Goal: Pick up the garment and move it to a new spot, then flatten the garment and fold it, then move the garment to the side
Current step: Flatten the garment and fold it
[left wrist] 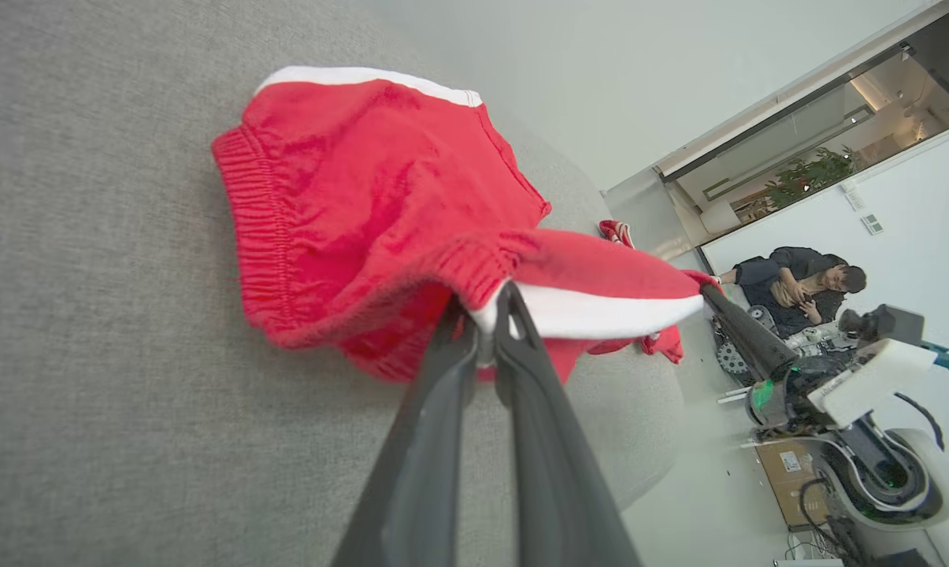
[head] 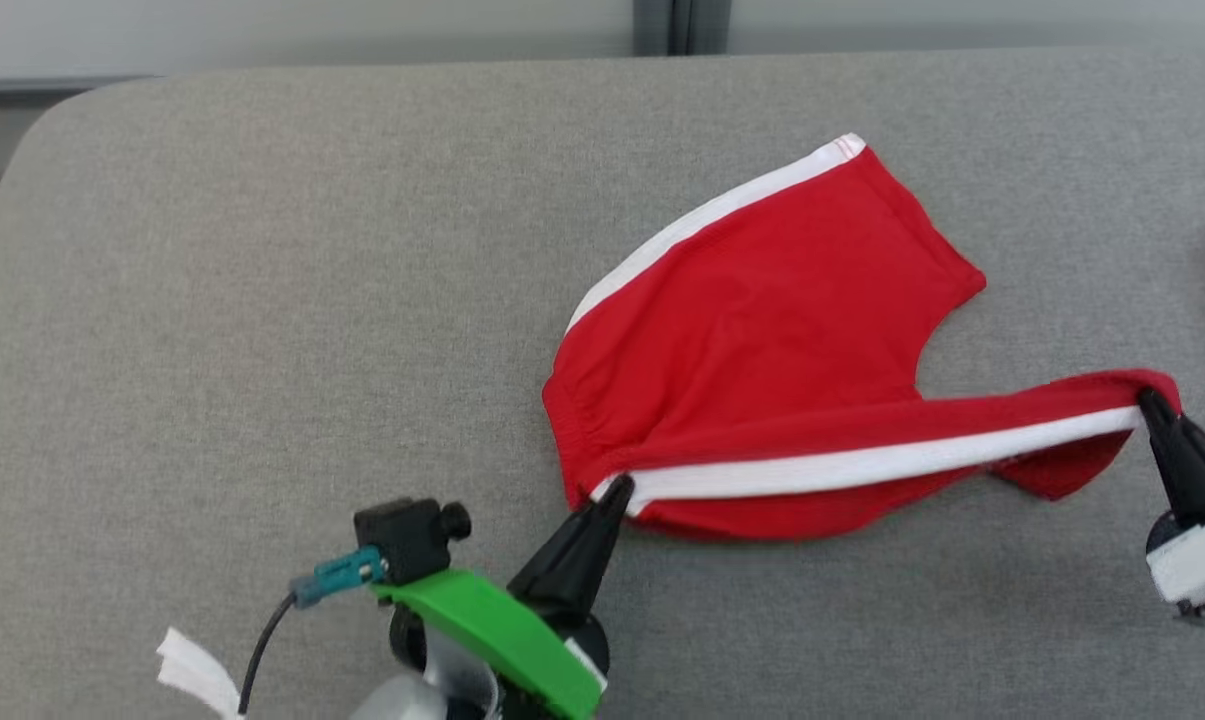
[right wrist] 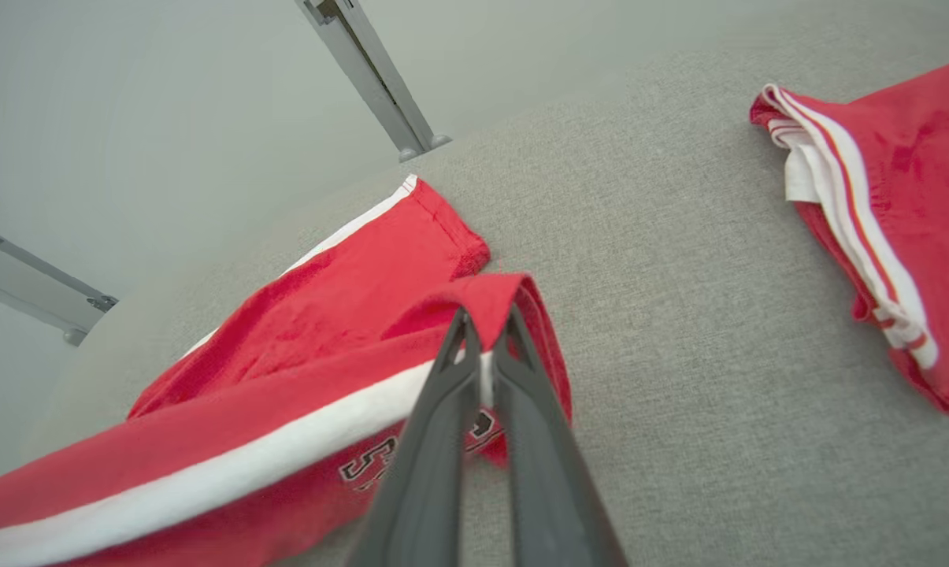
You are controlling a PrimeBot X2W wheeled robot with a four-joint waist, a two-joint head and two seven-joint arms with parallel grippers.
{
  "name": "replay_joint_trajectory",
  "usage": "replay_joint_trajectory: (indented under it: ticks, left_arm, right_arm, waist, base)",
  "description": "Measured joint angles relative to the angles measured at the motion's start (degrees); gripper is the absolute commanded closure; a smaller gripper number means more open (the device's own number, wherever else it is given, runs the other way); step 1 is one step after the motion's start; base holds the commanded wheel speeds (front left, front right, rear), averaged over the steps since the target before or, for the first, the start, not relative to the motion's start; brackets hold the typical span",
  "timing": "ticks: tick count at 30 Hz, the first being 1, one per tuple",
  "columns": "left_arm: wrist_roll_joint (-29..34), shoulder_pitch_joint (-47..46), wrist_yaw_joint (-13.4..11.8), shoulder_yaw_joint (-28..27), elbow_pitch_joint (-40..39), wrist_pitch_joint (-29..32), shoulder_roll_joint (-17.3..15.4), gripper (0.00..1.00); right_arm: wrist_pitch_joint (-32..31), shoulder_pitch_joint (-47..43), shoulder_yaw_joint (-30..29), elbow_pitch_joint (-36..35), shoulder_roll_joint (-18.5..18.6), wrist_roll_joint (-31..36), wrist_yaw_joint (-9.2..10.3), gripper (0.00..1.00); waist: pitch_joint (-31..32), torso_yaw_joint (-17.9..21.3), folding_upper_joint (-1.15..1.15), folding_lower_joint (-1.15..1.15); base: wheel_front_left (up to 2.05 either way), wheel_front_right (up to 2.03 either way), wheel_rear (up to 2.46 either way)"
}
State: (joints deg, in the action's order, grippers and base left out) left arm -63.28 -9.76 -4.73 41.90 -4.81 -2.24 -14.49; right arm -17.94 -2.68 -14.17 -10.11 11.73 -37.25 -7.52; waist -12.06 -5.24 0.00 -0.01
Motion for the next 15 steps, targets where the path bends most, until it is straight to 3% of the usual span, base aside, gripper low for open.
replay_joint_trajectory:
  ticks: [7, 15]
  left_arm:
    - [-0.65, -11.27, 1.03, -1.24, 5.01, 1.65, 6.22, 1.00]
    - [-0.07, -17.81, 0.91, -2.52, 12.00, -0.57, 9.35, 1.00]
  right_arm:
    - [-8.60, 16.13, 1.53, 7.27, 5.52, 3.48, 0.03, 1.00]
    - [-13.29, 29.65, 4.91, 15.27, 8.35, 6.31, 0.03, 1.00]
  waist:
    - [-6.98, -2.57, 0.00, 0.00]
    - [-12.44, -6.48, 0.00, 0.00]
  base:
    - [0.00, 0.00, 0.00]
    - [0.00, 0.00, 0.00]
